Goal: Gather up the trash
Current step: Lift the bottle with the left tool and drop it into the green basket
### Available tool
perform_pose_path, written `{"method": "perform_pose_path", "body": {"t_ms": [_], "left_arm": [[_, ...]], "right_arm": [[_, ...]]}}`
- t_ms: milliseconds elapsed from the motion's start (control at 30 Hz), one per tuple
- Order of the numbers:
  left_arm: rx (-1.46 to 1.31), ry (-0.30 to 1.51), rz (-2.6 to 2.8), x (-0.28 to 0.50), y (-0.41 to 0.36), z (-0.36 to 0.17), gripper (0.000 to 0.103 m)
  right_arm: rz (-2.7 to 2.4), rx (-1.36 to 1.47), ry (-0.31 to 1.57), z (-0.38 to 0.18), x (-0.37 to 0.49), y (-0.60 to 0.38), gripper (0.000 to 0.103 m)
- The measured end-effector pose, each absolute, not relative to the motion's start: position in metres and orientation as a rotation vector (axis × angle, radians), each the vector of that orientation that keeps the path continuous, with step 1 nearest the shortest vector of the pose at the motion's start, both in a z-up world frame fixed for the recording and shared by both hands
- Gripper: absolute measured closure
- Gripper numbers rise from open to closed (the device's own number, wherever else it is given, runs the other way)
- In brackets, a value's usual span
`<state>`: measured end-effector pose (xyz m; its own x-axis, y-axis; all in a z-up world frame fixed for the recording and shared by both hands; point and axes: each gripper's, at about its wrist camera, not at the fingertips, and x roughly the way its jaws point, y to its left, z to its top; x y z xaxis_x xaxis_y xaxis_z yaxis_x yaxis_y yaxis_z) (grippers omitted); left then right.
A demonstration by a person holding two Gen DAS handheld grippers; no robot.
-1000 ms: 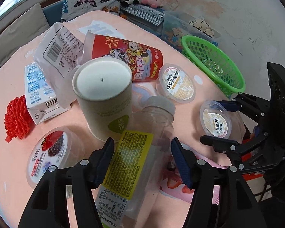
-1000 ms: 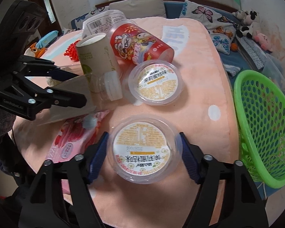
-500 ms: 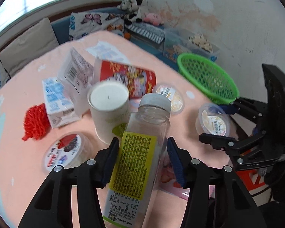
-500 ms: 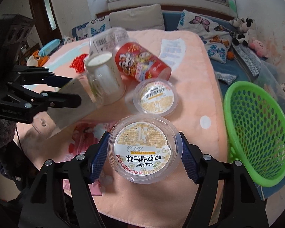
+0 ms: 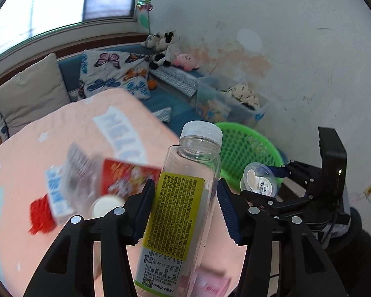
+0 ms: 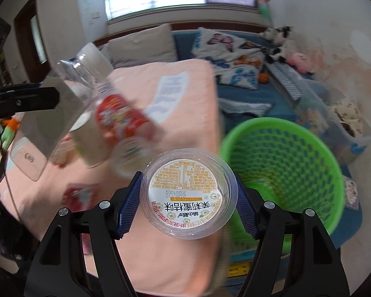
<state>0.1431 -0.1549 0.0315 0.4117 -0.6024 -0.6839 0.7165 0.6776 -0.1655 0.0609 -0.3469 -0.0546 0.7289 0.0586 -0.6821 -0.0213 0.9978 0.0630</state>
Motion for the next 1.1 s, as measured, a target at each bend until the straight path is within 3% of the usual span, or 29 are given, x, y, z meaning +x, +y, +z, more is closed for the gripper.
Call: {"method": "perform_pose_path", "body": {"t_ms": [533, 1100], "left_arm": [[0.138, 0.730, -0.907, 0.168, -0.283, 0.042, 0.053], [0.089, 0.741, -0.973, 0.180, -0.358, 0.021, 0.053]], "right_arm": [[-0.231, 0.125, 0.799, -0.088, 0.071, -0.481, 0.032], [-0.278, 0.113, 0.766, -0.091, 0.055, -0.490, 0.024]]}}
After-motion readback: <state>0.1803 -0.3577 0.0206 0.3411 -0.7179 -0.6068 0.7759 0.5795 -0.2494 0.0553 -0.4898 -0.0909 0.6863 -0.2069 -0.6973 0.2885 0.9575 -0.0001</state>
